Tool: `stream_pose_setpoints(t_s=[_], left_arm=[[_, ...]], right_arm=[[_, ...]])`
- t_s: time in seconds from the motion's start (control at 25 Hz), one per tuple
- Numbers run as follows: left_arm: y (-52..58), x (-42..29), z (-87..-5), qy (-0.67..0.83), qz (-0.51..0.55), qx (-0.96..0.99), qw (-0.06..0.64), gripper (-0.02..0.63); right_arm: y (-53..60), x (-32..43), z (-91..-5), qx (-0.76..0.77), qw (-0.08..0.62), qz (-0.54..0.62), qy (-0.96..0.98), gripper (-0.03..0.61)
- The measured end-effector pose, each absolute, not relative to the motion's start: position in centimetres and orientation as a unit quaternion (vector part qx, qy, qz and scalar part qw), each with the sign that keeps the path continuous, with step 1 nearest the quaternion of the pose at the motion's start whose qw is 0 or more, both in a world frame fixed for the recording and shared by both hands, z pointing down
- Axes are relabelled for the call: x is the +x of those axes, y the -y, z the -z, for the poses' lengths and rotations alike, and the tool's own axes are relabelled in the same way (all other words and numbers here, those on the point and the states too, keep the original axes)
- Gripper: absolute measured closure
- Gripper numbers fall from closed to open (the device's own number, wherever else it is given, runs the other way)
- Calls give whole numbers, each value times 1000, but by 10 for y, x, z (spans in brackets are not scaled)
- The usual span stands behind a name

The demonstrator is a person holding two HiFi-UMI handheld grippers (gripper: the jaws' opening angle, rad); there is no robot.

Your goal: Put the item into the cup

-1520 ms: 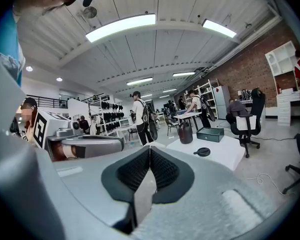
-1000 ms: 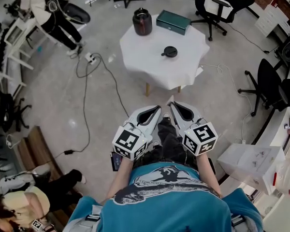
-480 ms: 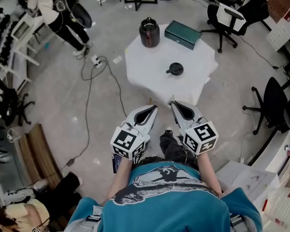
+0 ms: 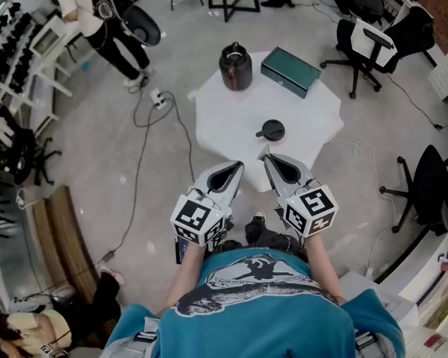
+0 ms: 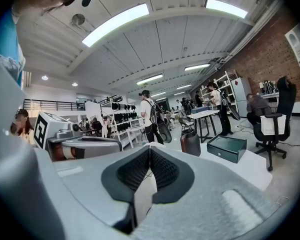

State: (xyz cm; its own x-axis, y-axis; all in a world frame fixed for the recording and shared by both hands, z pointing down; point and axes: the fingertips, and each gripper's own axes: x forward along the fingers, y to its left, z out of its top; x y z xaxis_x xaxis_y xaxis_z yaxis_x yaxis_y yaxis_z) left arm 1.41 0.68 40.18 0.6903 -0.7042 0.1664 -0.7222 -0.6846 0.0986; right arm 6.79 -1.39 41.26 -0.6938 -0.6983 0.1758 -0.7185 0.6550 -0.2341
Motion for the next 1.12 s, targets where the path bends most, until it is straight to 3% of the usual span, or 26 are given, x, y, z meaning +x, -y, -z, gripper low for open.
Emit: stream_pose_setpoints(t_s=[1.12], left_arm=[[39, 14, -406, 408, -85, 904, 90, 601]], right_arm=[[70, 68, -439, 373, 29, -199, 906, 575]])
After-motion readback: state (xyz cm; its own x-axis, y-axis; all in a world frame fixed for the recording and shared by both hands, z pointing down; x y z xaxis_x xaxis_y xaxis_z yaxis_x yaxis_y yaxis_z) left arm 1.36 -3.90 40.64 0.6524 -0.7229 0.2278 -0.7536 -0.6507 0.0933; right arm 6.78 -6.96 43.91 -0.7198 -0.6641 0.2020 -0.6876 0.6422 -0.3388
